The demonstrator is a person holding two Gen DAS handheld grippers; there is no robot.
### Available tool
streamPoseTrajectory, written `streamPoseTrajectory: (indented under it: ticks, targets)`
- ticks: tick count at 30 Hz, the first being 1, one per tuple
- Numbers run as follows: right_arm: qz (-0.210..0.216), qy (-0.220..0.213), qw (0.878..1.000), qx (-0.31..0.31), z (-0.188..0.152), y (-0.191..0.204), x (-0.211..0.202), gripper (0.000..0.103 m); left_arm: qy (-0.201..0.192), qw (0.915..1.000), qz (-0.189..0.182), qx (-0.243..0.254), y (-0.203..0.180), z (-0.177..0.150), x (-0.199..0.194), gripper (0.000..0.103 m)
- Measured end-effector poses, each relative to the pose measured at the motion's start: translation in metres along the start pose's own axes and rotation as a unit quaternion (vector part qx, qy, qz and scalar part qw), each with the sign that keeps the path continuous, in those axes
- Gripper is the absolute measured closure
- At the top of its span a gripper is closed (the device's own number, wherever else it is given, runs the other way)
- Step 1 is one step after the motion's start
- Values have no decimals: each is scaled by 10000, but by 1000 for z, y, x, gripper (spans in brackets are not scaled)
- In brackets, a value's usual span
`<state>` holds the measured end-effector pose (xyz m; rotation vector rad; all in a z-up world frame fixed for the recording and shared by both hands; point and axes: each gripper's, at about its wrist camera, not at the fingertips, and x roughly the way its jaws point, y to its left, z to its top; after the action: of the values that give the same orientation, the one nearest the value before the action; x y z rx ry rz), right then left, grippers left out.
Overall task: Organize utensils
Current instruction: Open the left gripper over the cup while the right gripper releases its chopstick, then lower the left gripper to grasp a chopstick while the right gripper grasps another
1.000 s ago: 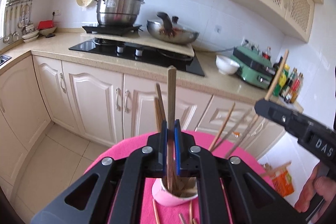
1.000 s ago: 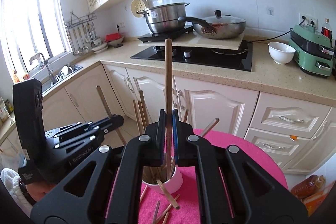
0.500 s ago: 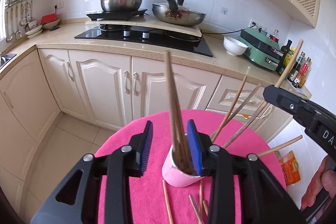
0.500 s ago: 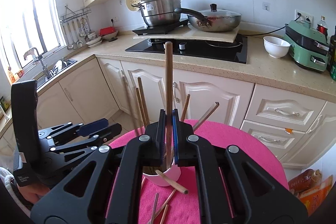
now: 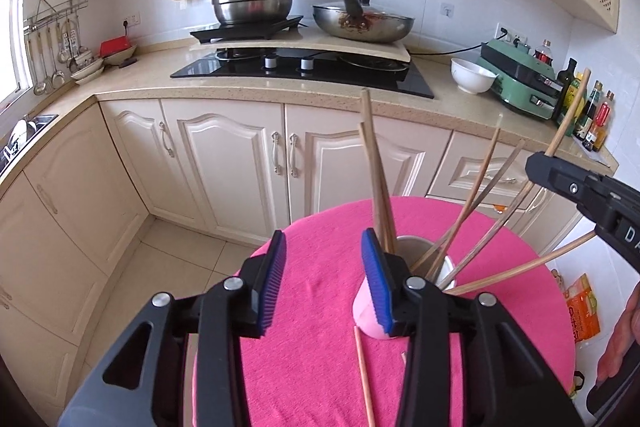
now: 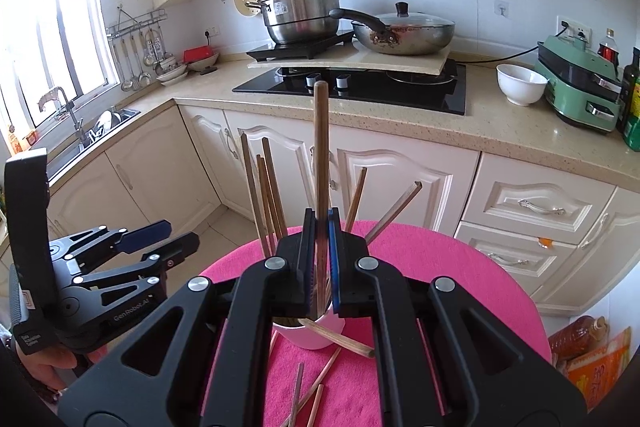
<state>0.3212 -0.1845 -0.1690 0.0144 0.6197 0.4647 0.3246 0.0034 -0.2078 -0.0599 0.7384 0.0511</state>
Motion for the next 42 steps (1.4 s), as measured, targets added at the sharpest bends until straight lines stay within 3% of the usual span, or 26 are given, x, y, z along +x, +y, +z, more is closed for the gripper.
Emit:
streamPoseTrajectory:
  ticks: [15,25,35,38,40,42]
  targets:
    - [-98,489,9987,-94,-21,12,25,96,53,9998,179,-10,16,-7,-8,64]
    - [-249,219,9994,67,-19,16,9,95,-15,9999,167,-1,22,-11,-22,64]
    - [-533,-306,9979,216,-12,19,-41,94,42,9999,15,101,21,-26,-37,64]
    - [-729,-464,9958,299,-17,14,-62,84,251,9995,-157,51,19,-37,-35,64]
    - [-874,-532,9940,373,-24,9,-74,56,474,9984,-302,-64,19,-47,-29,64]
    - [-1027,-531,9924,410,-33,4,-82,54,731,9962,-416,-204,19,-56,-21,64]
